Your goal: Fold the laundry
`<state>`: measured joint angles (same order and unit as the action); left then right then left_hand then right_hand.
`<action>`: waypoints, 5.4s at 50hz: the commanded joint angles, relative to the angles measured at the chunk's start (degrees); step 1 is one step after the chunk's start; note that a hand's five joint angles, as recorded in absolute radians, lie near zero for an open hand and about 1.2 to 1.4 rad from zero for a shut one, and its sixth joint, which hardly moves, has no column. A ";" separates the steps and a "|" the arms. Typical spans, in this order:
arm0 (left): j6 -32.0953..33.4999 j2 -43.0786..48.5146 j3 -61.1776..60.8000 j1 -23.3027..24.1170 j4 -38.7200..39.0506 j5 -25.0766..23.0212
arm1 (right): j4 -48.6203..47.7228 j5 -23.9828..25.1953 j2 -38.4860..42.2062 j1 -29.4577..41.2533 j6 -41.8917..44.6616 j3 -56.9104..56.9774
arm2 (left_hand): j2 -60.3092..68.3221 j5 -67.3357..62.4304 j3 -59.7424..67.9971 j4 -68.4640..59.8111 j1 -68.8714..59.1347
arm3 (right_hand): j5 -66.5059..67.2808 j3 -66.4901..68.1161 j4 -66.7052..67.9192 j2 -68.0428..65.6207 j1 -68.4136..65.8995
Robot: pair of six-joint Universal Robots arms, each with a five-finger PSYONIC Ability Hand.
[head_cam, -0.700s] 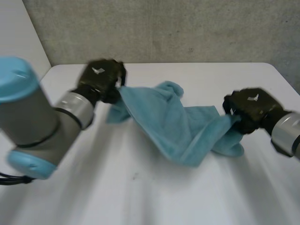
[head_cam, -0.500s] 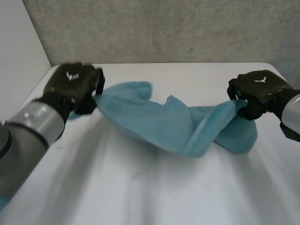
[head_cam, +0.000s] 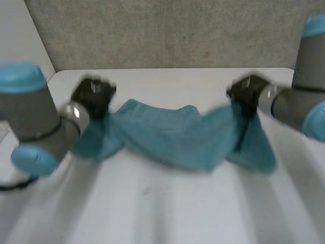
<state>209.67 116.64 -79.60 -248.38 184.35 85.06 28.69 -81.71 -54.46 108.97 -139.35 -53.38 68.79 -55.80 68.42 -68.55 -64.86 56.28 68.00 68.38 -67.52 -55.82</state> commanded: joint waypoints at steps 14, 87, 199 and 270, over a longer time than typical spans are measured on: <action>0.39 -5.80 8.78 -1.14 26.50 0.01 | -41.80 -3.72 -21.82 2.64 -10.24 -14.78 | 11.21 -14.20 11.58 -11.45 -15.14 | 13.72 12.00 11.62 -12.48 -24.18; 0.12 -12.75 -31.58 -7.21 26.94 -0.78 | -13.57 9.55 2.08 -3.24 12.00 -19.39 | 11.21 -14.20 11.58 -11.45 -15.14 | -28.10 -29.82 -30.20 29.34 17.64; 0.39 -13.81 -31.93 -6.51 26.41 -0.42 | -19.46 21.77 -6.10 -16.34 -3.74 -33.19 | 11.21 -14.20 11.58 -11.45 -15.14 | -37.37 -39.08 -39.47 38.61 26.91; 0.39 -13.28 -32.02 -6.86 26.50 -0.51 | -24.20 19.48 -3.02 -15.46 -3.74 -31.70 | 11.21 -14.20 11.58 -11.45 -15.14 | -32.14 -33.86 -34.24 33.38 21.68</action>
<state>210.06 103.36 -111.62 -255.23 210.85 84.58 4.59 -62.18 -57.49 93.72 -143.08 -85.13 68.93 -55.80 68.52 -68.56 -64.83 20.73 30.84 30.90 -31.28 -27.45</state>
